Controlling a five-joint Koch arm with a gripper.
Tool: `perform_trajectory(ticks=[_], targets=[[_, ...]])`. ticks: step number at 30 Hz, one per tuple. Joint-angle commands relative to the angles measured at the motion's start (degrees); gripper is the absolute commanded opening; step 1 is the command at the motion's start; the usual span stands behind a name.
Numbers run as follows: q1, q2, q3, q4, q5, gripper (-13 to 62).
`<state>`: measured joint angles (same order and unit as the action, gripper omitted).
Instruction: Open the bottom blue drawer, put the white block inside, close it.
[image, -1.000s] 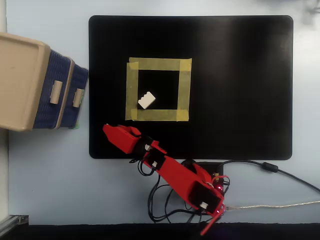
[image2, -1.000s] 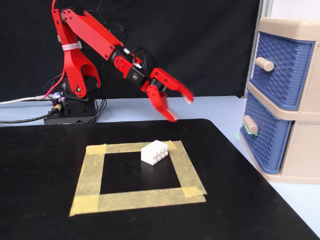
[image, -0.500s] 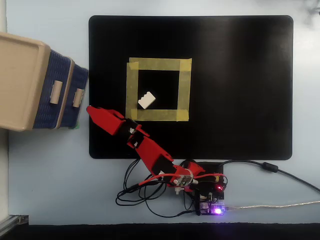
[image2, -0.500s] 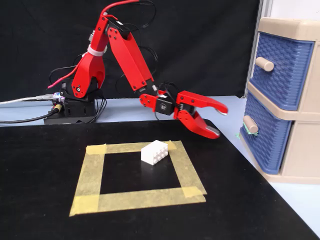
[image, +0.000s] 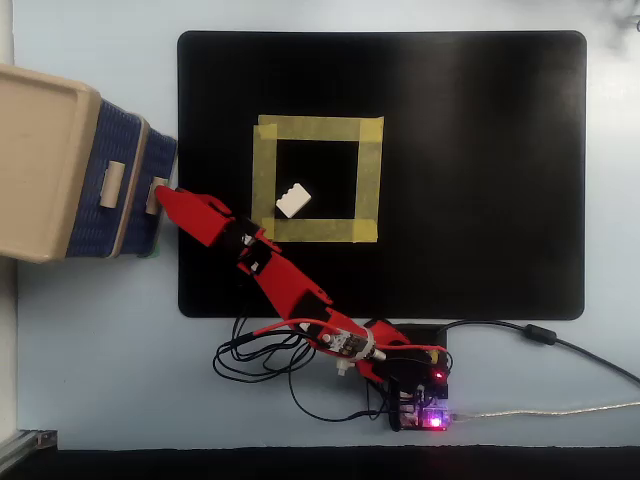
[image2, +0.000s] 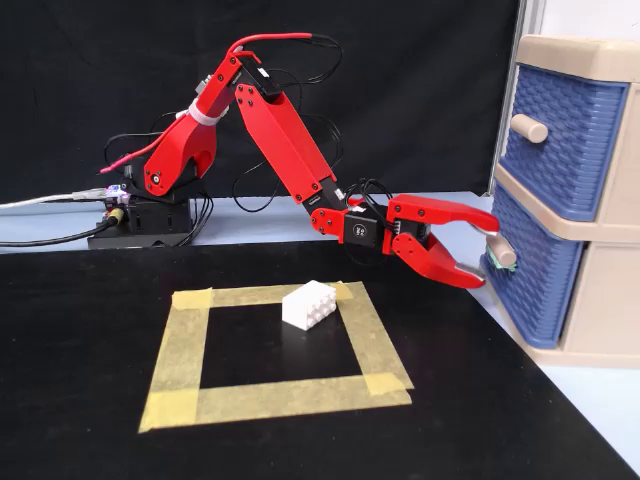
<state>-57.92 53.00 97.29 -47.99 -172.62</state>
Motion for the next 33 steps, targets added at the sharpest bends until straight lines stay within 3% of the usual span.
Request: perform_trajectory(ticks=[1,11,15,18,21,28,33], targets=[[-0.8,1.8,-2.8,-0.7,-1.5,31.9],[-1.7,0.2,-8.9,11.0,1.1,26.9],[-2.1,0.4,-8.8,16.8,1.1,12.2],[-2.3,1.1,-7.8,22.7,1.0,-8.3],[-2.1,5.1,-1.6,23.9,0.6,-8.0],[2.2,26.6,32.9,19.9,1.0,-8.1],[2.8,28.0,37.7,18.1,1.0,-7.6]])
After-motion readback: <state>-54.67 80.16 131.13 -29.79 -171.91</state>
